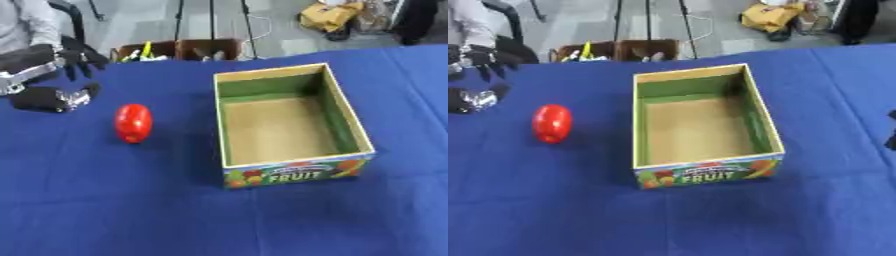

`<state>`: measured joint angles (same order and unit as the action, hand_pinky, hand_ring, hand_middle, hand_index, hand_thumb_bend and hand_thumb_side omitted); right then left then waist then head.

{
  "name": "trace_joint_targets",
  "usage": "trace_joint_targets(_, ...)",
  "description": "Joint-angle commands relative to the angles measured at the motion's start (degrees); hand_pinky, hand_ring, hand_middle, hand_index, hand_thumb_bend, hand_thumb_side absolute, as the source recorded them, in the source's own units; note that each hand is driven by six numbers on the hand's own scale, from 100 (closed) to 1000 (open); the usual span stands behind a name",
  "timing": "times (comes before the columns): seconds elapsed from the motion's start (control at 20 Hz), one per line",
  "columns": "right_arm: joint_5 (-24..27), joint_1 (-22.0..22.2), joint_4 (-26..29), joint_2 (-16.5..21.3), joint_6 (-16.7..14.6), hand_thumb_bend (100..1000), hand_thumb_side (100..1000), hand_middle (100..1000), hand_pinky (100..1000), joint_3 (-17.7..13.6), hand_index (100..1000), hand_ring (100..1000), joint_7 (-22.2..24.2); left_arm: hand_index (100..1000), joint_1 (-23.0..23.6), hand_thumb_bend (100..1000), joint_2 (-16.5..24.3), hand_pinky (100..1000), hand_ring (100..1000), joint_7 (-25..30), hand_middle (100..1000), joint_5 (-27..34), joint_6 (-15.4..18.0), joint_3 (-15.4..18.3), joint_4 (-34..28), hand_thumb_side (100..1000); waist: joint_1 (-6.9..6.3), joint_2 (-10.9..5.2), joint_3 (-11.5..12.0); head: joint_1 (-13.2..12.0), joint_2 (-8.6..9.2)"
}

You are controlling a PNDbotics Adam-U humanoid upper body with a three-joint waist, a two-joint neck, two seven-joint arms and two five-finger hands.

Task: Pick up objects on the table and place them in the box.

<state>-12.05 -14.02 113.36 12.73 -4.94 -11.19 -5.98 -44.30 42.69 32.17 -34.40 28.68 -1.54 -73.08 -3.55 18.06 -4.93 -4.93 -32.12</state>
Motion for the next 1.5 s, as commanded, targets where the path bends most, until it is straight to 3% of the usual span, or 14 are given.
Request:
trace_joint_targets(0.05, -0.4, -0.14, 1.23, 1.12, 0.01, 100, 818, 341, 332, 0.17, 513, 290, 0.35, 962, -1.85, 366, 1.38, 614, 730, 0.81, 797, -2.39, 2.44, -0.38, 1.98, 871, -0.05, -1.0, -0.07, -0.23, 0.75)
trace_joint_targets(0.2, -0.47, -0.13, 1.23, 1.06, 0.06, 100, 818, 340, 332, 0.19, 513, 289, 0.49, 991, -2.39, 483, 0.95, 645, 761, 1.31, 837, -3.95, 4.34, -0.53, 3.25, 917, -0.14, -0.92, -0.2, -0.19, 0.96)
trace_joint_targets(0.55, -0.69, -0.03, 1.23, 1.05, 0.17, 100, 819, 338, 331, 0.26, 511, 288, 0.76, 1000, -3.62, 620, 0.53, 698, 813, 4.93, 905, -4.86, 6.49, -0.38, 5.3, 950, -0.38, -0.78, -0.45, -0.19, 1.02)
trace_joint_targets(1.2, -0.95, -0.05, 1.23, 0.86, 0.4, 100, 821, 334, 331, 0.47, 504, 284, 1.38, 1000, -7.53, 601, -3.41, 698, 819, 18.31, 939, -2.19, 4.87, -1.66, 13.42, 883, -0.65, -0.59, -1.21, -0.86, 0.95)
trace_joint_targets(1.5, -0.93, -0.2, 1.23, 0.83, 0.46, 100, 820, 333, 331, 0.55, 501, 283, 1.51, 1000, -9.24, 611, -4.76, 707, 822, 19.78, 936, -4.85, 4.58, -2.84, 16.24, 866, -0.94, -0.51, -1.78, -1.28, 0.86)
